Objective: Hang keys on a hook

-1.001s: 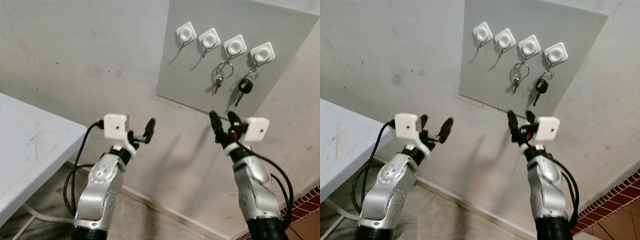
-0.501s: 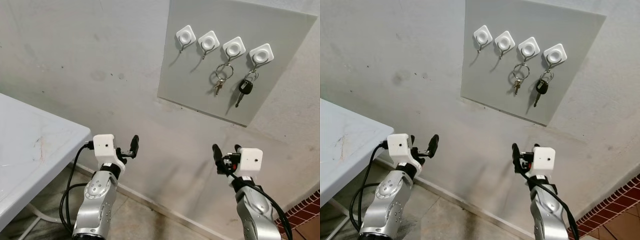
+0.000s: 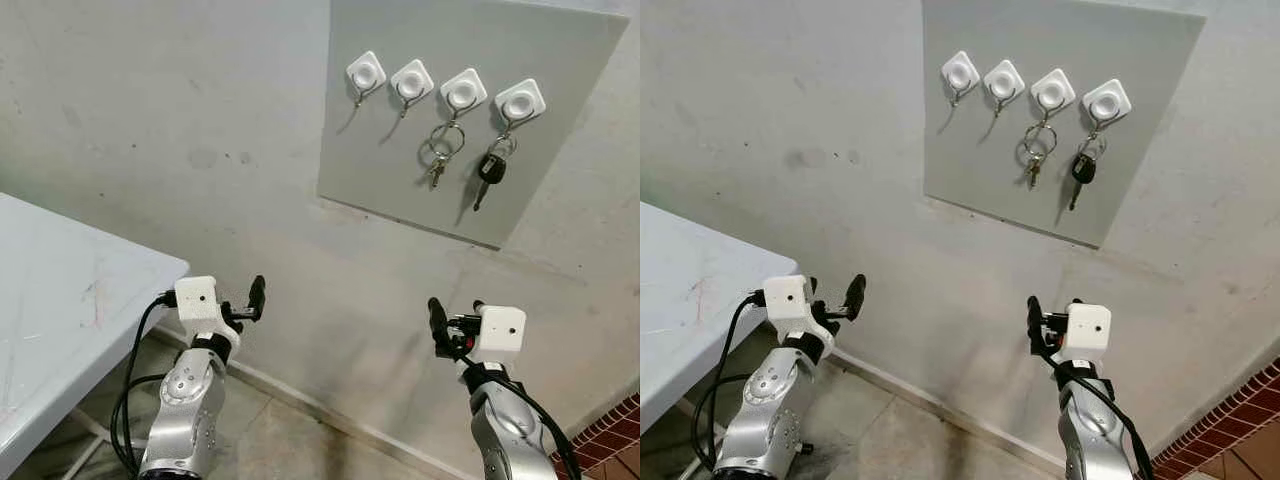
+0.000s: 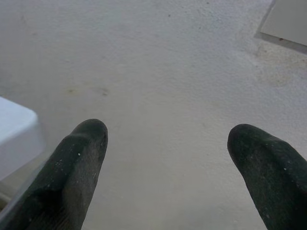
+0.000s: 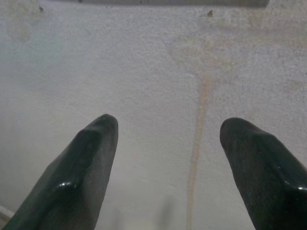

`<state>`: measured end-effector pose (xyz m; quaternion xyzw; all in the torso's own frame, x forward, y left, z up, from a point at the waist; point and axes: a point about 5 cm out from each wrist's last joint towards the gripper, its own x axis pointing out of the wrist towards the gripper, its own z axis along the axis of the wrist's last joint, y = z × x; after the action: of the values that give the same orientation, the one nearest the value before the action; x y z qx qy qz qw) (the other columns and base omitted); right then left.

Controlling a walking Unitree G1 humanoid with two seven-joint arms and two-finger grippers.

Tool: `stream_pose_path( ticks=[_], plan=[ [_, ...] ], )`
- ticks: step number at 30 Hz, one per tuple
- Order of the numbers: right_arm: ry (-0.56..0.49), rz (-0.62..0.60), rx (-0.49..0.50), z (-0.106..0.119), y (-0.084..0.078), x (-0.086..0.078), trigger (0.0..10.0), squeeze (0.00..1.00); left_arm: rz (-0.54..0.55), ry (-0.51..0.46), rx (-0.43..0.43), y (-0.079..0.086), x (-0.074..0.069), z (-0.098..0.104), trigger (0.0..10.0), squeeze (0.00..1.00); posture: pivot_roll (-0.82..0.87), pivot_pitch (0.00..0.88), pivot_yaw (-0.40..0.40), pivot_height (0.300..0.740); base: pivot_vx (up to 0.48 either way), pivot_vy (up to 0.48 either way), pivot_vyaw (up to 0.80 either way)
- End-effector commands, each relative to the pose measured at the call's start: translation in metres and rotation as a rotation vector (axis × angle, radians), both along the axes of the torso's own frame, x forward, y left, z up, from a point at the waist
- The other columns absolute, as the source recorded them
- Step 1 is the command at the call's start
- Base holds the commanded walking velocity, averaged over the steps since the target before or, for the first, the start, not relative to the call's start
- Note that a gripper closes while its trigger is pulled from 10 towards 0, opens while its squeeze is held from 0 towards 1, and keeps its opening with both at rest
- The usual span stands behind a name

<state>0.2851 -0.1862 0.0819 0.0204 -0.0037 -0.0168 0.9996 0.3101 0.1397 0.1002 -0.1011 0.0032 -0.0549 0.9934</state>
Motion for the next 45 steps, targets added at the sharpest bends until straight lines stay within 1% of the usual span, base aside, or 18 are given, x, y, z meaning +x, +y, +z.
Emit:
stream_pose_path(
  ticks=[1, 2, 3, 7, 12, 17, 19, 21, 22, 24, 25, 27, 30, 31, 33, 40, 45],
  plan=[
    [-0.032, -0.013, -0.014, 0.007, -0.001, 0.001, 10.0, 0.0, 0.002, -0.01, 0.011, 0.002, 0.004, 0.002, 10.0, 0.0, 0.01, 0.022, 0.012, 0.74, 0.0, 0.0, 0.0],
    [-0.032, -0.013, -0.014, 0.007, -0.001, 0.001, 10.0, 0.0, 0.002, -0.01, 0.011, 0.002, 0.004, 0.002, 10.0, 0.0, 0.01, 0.022, 0.012, 0.74, 0.0, 0.0, 0.0],
    [-0.04, -0.019, 0.003, 0.008, -0.001, 0.002, 10.0, 0.0, -0.003, -0.019, 0.004, 0.002, 0.005, 0.005, 10.0, 0.0, 0.01, 0.02, 0.032, 0.74, 0.0, 0.0, 0.0],
    [-0.044, -0.035, 0.002, 0.008, 0.0, 0.003, 10.0, 0.0, -0.043, -0.016, 0.017, 0.0, 0.007, 0.007, 10.0, 0.0, 0.01, 0.019, 0.064, 0.74, 0.0, 0.0, 0.0],
    [-0.041, -0.035, -0.005, 0.005, 0.002, 0.003, 10.0, 0.0, -0.071, -0.015, 0.002, 0.001, 0.01, 0.01, 10.0, 0.0, 0.01, 0.021, 0.076, 0.74, 0.0, 0.0, 0.0],
    [-0.05, -0.042, -0.002, 0.006, 0.003, 0.004, 10.0, 0.0, -0.095, -0.015, 0.022, 0.002, 0.012, 0.011, 10.0, 0.0, 0.01, 0.018, 0.088, 0.74, 0.0, 0.0, 0.0],
    [-0.062, -0.04, 0.013, 0.008, 0.004, 0.005, 10.0, 0.0, -0.101, -0.012, 0.027, 0.002, 0.012, 0.01, 10.0, 0.0, 0.01, 0.013, 0.074, 0.74, 0.0, 0.0, 0.0],
    [-0.062, -0.038, 0.002, 0.009, 0.006, 0.005, 10.0, 0.0, -0.101, -0.016, 0.025, 0.003, 0.013, 0.011, 10.0, 0.0, 0.01, 0.013, 0.074, 0.74, 0.0, 0.0, 0.0],
    [-0.061, -0.033, -0.004, 0.009, 0.007, 0.005, 10.0, 0.0, -0.087, -0.023, 0.023, 0.005, 0.013, 0.011, 10.0, 0.0, 0.01, 0.007, 0.053, 0.74, 0.0, 0.0, 0.0],
    [-0.063, -0.029, 0.002, 0.01, 0.008, 0.005, 10.0, 0.0, -0.074, -0.029, 0.019, 0.006, 0.013, 0.011, 10.0, 0.0, 0.01, 0.002, 0.042, 0.74, 0.0, 0.0, 0.0],
    [-0.065, -0.005, -0.026, 0.011, 0.01, 0.005, 10.0, 0.0, -0.057, -0.036, 0.013, 0.006, 0.013, 0.011, 10.0, 0.0, 0.01, 0.001, 0.024, 0.74, 0.0, 0.0, 0.0],
    [-0.066, 0.007, -0.047, 0.012, 0.011, 0.005, 10.0, 0.0, -0.048, -0.043, 0.007, 0.006, 0.013, 0.012, 10.0, 0.0, 0.01, 0.0, 0.015, 0.74, 0.0, 0.0, 0.0],
    [-0.064, 0.031, -0.048, 0.014, 0.012, 0.006, 10.0, 0.0, -0.037, -0.05, 0.007, 0.004, 0.013, 0.012, 10.0, 0.0, 0.01, 0.0, -0.001, 0.74, 0.0, 0.0, 0.8],
    [-0.057, 0.037, -0.069, 0.015, 0.011, 0.009, 10.0, 0.0, -0.033, -0.056, 0.017, 0.003, 0.013, 0.012, 10.0, 0.0, 0.01, 0.0, -0.015, 0.74, 0.0, 0.0, 0.8],
    [-0.064, 0.051, -0.109, 0.018, 0.011, 0.011, 10.0, 0.0, -0.036, -0.068, 0.033, 0.0, 0.013, 0.013, 10.0, 0.0, 0.01, 0.0, -0.018, 0.74, 0.0, 0.0, 0.79],
    [-0.063, 0.049, -0.117, 0.02, 0.01, 0.014, 10.0, 0.0, -0.04, -0.071, 0.041, -0.001, 0.013, 0.012, 10.0, 0.0, 0.01, 0.0, -0.029, 0.74, 0.0, 0.0, 0.79],
    [-0.063, 0.051, -0.114, 0.021, 0.009, 0.013, 10.0, 0.0, -0.032, -0.076, 0.046, -0.002, 0.014, 0.013, 10.0, 0.0, 0.01, 0.012, -0.039, 0.74, 0.0, 0.0, 0.79]
  ],
)
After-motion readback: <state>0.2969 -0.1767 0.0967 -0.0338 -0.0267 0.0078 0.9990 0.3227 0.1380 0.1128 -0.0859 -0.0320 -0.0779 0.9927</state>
